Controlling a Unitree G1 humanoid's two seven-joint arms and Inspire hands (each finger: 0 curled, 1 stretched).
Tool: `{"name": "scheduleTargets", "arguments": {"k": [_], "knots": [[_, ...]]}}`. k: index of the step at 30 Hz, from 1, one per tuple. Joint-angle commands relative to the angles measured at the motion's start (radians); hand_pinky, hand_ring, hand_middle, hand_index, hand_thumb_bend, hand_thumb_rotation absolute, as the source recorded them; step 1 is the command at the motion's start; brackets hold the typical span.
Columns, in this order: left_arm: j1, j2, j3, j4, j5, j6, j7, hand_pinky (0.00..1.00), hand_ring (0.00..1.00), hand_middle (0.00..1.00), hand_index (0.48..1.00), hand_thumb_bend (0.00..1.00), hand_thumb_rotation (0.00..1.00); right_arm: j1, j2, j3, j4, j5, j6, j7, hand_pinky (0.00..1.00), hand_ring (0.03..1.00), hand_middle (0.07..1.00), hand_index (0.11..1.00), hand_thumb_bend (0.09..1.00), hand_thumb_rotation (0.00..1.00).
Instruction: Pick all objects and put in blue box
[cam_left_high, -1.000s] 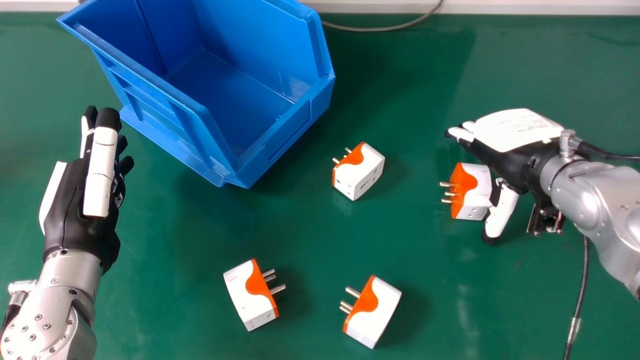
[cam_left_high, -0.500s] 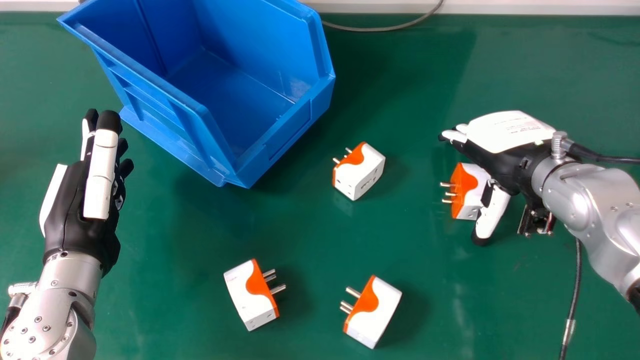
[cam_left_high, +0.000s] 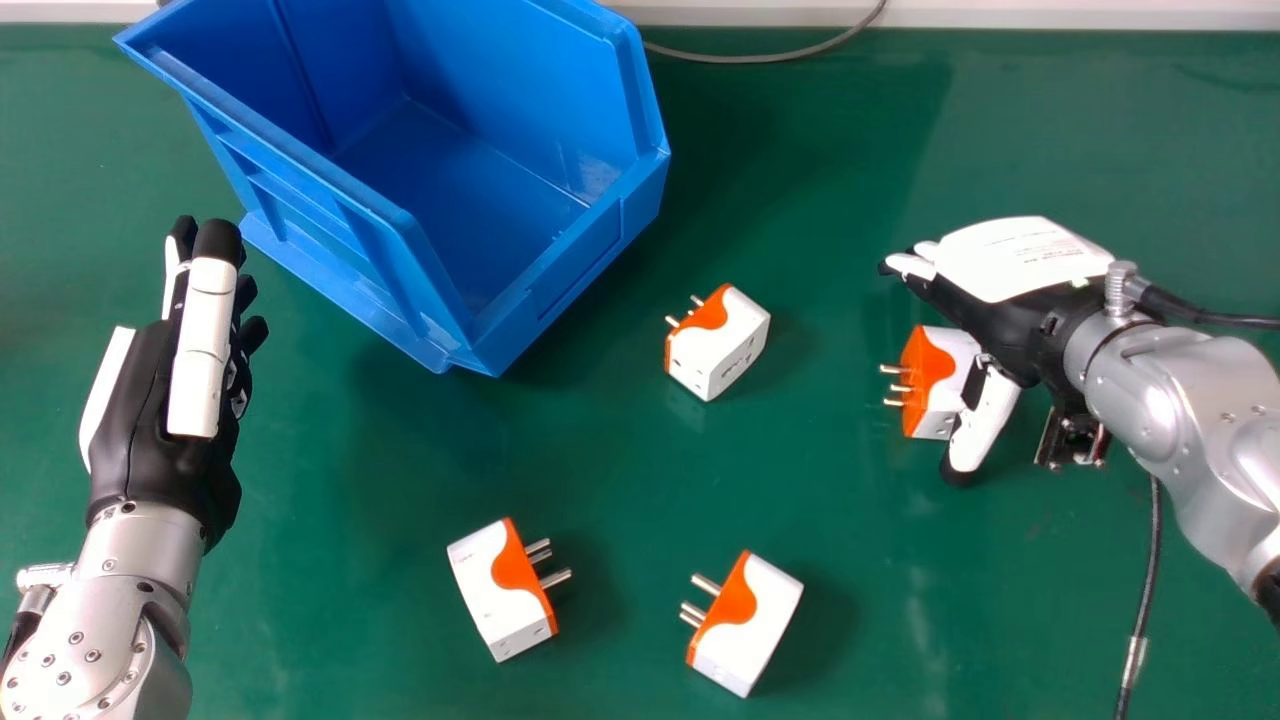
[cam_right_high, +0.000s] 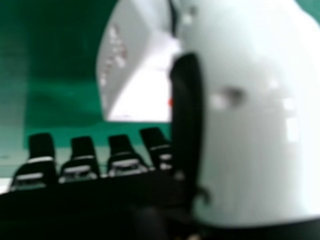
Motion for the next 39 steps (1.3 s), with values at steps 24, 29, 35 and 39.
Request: {"name": "scheduleTargets", "arguments": {"k": [24,29,35,39], "knots": [[0.003,0.011,0.007,-0.021,-0.008,-0.004,0.005,0.99,1.00,1.00,1.000,0.76,0.96,-0.027,0.027,0.009,0.039,0.014,0.042,-0.015,0.43,0.464,0.541,0.537,0.575,0.00],[0.001,0.010,0.009,-0.019,-0.009,-0.005,0.006,0.99,1.00,1.00,1.000,0.76,0.96,-0.019,0.039,-0.003,0.050,0.046,0.039,-0.051,0.42,0.446,0.508,0.459,0.508,0.00],[0.000,0.010,0.009,-0.014,-0.010,-0.009,0.003,0.99,1.00,1.00,1.000,0.76,0.96,-0.022,0.036,0.005,0.049,0.045,0.038,-0.077,0.39,0.444,0.497,0.479,0.503,0.00],[-0.003,0.011,0.009,-0.009,-0.010,-0.009,0.000,0.99,1.00,1.00,1.000,0.76,0.96,-0.020,0.033,0.006,0.042,0.041,0.043,-0.076,0.40,0.456,0.499,0.465,0.503,0.00]]}}
